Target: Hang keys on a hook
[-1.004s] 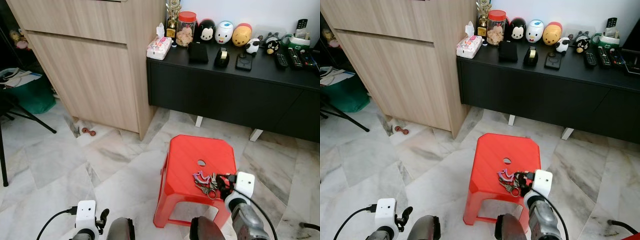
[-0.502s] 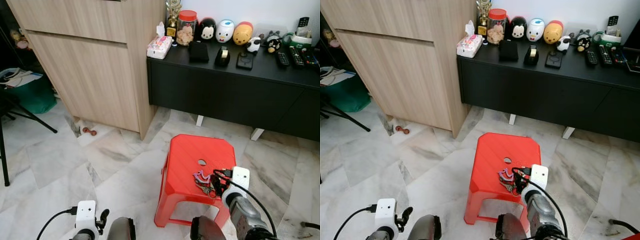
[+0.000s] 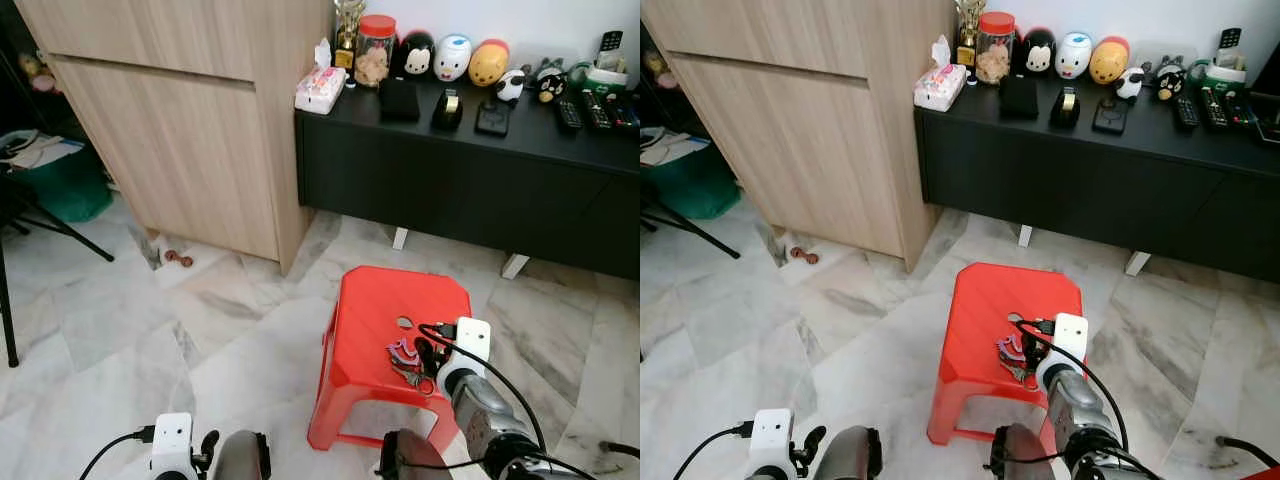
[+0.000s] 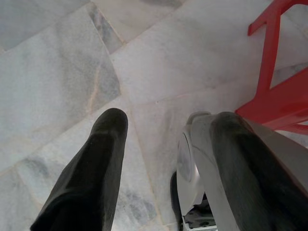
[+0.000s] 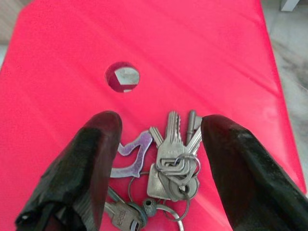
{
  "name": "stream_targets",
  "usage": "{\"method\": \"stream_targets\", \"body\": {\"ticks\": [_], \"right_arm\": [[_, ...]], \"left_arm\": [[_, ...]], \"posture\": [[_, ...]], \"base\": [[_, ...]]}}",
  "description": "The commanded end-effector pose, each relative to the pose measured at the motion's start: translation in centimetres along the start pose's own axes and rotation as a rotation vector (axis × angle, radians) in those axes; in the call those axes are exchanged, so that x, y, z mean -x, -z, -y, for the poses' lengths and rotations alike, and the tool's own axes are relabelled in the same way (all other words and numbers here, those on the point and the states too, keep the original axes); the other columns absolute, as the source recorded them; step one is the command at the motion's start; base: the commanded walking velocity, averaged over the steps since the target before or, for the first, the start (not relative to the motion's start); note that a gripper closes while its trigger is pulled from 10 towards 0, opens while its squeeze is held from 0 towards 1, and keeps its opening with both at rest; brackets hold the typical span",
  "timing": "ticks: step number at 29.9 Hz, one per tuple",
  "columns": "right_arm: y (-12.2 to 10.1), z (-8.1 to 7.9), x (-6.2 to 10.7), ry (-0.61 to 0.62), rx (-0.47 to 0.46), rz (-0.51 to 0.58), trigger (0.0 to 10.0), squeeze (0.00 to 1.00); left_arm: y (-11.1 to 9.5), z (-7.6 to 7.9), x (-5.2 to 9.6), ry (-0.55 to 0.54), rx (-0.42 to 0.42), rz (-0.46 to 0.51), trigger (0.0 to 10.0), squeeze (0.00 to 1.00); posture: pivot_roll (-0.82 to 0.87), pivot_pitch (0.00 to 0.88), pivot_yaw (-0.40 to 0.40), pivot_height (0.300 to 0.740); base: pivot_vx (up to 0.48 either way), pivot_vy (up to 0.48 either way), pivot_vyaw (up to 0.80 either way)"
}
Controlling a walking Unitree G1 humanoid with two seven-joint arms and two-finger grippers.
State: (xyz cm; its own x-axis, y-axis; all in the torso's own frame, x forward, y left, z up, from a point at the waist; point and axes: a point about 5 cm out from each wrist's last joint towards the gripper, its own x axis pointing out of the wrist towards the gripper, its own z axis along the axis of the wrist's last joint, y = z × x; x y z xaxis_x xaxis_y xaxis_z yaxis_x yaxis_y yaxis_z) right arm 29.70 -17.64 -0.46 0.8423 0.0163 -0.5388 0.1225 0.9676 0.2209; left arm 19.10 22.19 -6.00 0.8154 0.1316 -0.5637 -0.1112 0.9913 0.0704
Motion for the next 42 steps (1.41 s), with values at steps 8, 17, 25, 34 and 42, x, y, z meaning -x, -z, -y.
{"method": "stream_targets", "body": {"ticks": [8, 17, 25, 34, 42], "right_arm": [[1.2, 0.9, 0.4, 0.024, -0.008, -0.029, 10.0, 0.0], [2.2, 0.6, 0.6, 0.027, -0.027, -0.052, 10.0, 0.0], [2.0, 0.1, 0.5, 0.015, -0.046, -0.04, 10.0, 0.0], [0.1, -0.4, 0.1, -0.033, -0.078, 0.051, 10.0, 0.0], [0.4, -0.6, 0.2, -0.046, -0.057, 0.046, 0.0, 0.0]], "left_arm": [[-5.9, -0.8, -0.6, -0.06, 0.004, 0.342, 10.0, 0.0], [-11.3, -0.1, -0.8, -0.008, -0.042, 0.561, 10.0, 0.0], [-11.1, 0.7, 0.0, 0.025, -0.079, 0.581, 10.0, 0.0], [-11.3, 0.6, 0.3, 0.028, -0.085, 0.584, 10.0, 0.0], [-11.2, 0.7, 0.4, 0.034, -0.089, 0.577, 10.0, 0.0]], "posture": [[0.12, 0.246, -0.078, 0.613], [0.13, 0.271, -0.084, 0.613], [0.13, 0.276, -0.082, 0.613], [0.13, 0.279, -0.078, 0.613], [0.14, 0.28, -0.078, 0.613]], "base": [[0.0, 0.0, 0.0], [0.0, 0.0, 0.0], [0.0, 0.0, 0.0], [0.0, 0.0, 0.0], [0.0, 0.0, 0.0]]}}
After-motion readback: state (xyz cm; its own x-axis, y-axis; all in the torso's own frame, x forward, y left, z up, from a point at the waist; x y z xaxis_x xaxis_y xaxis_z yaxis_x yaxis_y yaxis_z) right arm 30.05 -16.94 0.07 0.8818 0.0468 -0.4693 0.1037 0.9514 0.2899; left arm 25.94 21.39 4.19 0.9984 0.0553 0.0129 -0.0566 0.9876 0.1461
